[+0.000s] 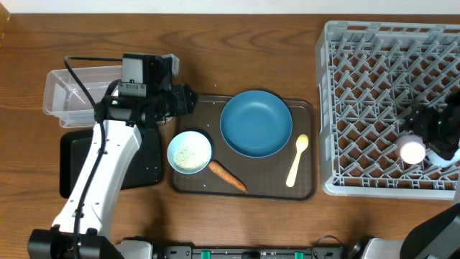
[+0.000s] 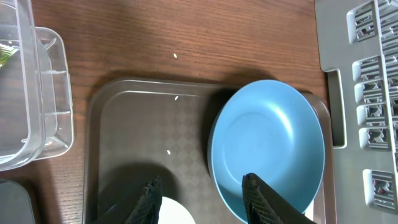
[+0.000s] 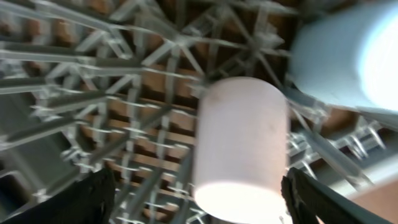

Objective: Sort waste into correct bins and load items into the dishwasher rack
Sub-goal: 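Lower the pink cup into the rack's right side and open the right gripper, then reach the right gripper to the blue plate's rim and grasp it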

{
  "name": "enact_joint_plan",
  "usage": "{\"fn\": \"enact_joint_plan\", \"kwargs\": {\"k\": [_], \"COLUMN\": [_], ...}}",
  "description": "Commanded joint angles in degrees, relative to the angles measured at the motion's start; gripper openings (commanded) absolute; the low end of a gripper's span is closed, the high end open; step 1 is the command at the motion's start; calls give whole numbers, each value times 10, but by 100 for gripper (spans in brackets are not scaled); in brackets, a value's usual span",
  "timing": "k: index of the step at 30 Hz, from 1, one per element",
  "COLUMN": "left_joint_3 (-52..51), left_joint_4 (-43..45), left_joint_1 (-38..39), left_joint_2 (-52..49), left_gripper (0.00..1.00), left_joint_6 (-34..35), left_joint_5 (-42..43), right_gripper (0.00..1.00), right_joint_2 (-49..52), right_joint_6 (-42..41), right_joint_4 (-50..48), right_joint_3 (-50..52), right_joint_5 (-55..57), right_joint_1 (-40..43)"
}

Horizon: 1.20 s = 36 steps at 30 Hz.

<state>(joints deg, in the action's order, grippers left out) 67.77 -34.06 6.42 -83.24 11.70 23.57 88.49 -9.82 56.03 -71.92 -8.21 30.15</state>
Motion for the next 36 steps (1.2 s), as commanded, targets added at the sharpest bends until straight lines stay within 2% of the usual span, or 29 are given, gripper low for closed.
{"fn": "enact_joint_plan", "kwargs": {"k": [1,7,15,19,24,27,31,36], "left_joint_3": [8,8,8,8,8,8,8,8], "left_joint_4": [-1,0,-2,-12,-52,-80,-108,-123], "left_joint_1": [-3,-2,24,29,29,29,29,29], "left_joint_2": [1,1,-26,-36,-35,-35,-35,-35], "left_gripper": [45,45,45,45,45,45,45,45], "left_joint_6": [-12,-12,-12,-12,-11,-5,-5,2], "left_joint_5": [-7,-7,-7,-27,-125,-170,-196,-229], "right_gripper": [78,68,71,71,78,79,78,72], "right_joint_2": [-1,-1,-1,-1,4,18,60,124], "right_joint_6": [43,130,191,183,176,168,118,59], "right_joint_4": [-15,-47,-116,-179,-231,-257,-279,-282], "right_joint_3": [2,2,2,2,2,2,2,2], "right_joint_5": [-108,-251,-258,-179,-70,-28,27,50], "right_joint_1": [1,-32,-176,-263,-375,-426,-466,-478]}}
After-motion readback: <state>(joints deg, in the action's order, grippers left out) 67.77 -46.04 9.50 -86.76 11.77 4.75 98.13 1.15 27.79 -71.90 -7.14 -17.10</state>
